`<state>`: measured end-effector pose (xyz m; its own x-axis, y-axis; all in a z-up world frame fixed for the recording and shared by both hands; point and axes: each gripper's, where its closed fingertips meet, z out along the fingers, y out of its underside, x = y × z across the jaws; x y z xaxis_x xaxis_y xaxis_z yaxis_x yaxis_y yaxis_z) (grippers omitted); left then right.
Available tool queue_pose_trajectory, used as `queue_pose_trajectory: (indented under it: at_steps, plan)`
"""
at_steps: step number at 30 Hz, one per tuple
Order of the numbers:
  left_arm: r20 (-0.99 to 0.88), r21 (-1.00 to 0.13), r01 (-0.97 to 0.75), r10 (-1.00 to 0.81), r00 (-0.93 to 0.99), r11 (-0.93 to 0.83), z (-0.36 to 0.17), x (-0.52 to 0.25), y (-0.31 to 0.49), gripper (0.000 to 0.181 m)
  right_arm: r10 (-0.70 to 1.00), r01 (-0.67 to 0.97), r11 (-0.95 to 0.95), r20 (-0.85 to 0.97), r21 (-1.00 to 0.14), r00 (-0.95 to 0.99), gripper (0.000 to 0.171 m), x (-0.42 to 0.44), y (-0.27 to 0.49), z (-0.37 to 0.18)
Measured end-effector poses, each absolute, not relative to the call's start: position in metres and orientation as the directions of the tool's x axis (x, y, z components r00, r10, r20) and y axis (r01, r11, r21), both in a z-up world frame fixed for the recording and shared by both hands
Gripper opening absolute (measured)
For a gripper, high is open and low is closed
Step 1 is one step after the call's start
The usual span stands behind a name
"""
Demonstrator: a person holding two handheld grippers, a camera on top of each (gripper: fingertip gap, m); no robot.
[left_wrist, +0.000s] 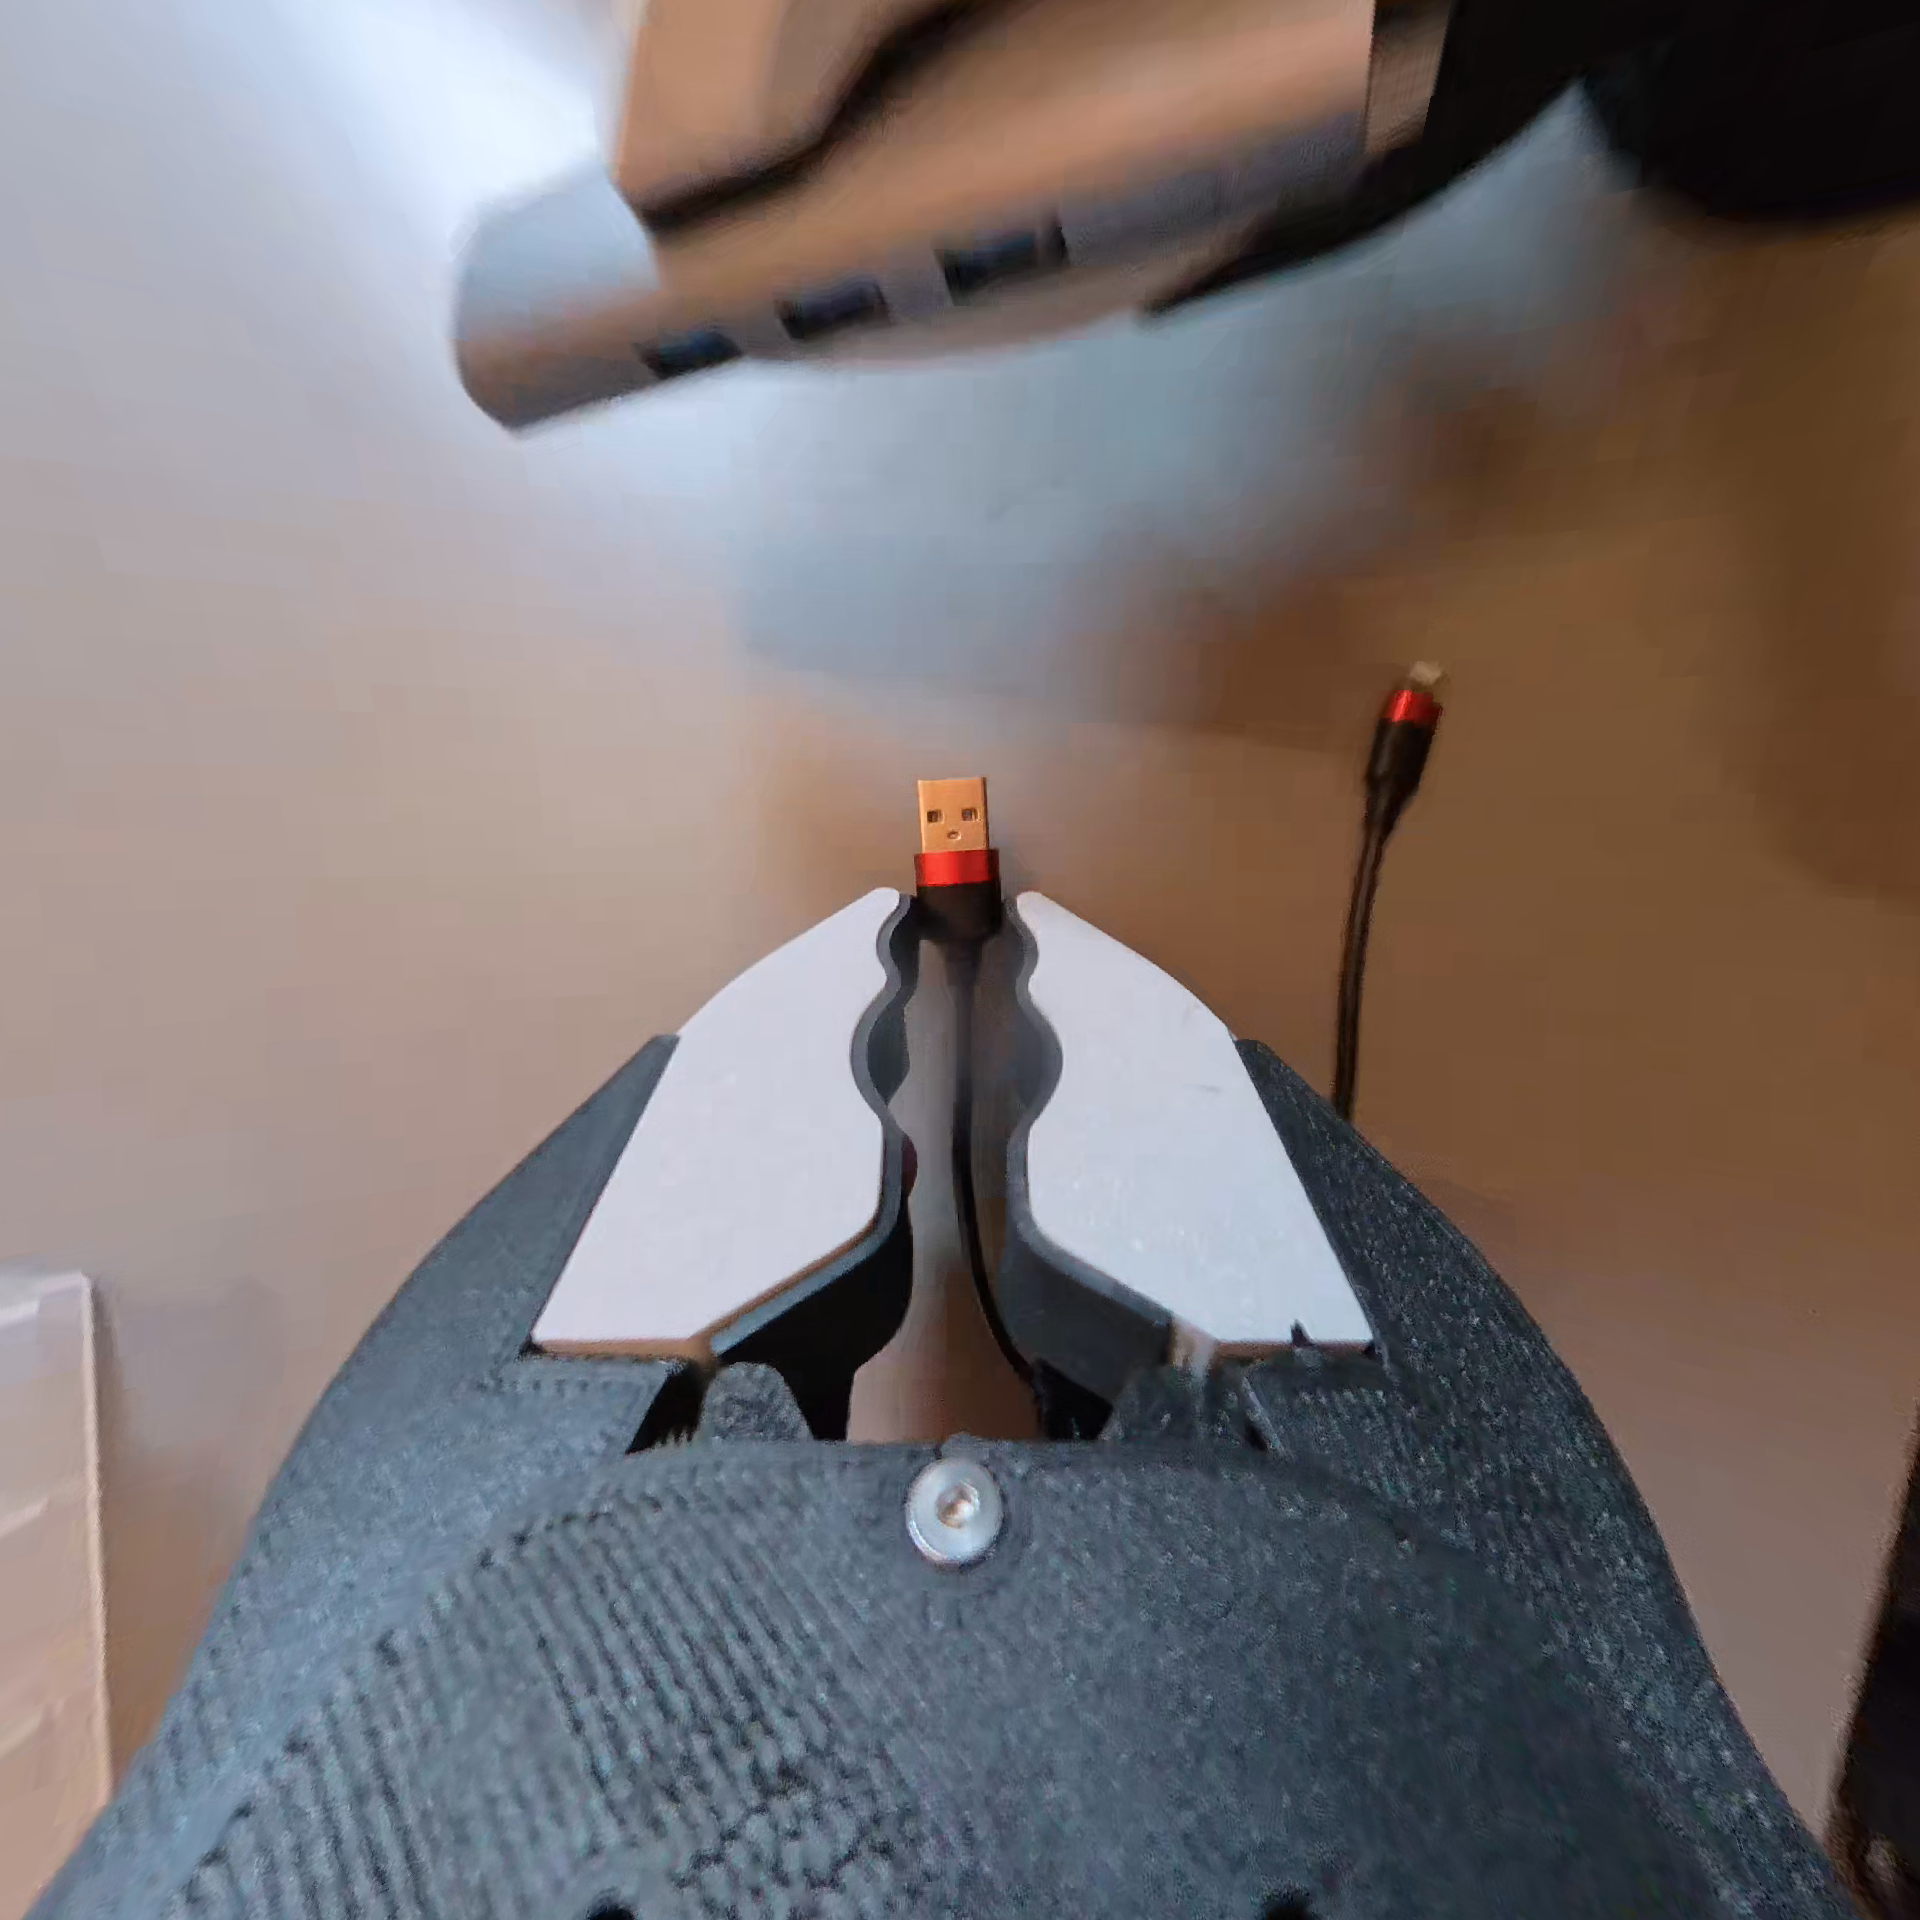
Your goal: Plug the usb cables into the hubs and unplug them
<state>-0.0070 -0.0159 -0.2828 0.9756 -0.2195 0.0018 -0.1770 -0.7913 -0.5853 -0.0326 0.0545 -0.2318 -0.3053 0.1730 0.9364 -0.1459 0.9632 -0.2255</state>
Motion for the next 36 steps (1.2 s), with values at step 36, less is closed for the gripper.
queue_pose_trajectory:
  at_steps: [36]
  plan:
    - [0.306, -0.602, -0.067, -0.307, 0.901, -0.796, -0.257, -0.004, 0.018, 0.015, -0.05, -0.204, 0.979, 0.94, -0.021, -0.336, 0.018, -0.026, 0.048, -0.258]
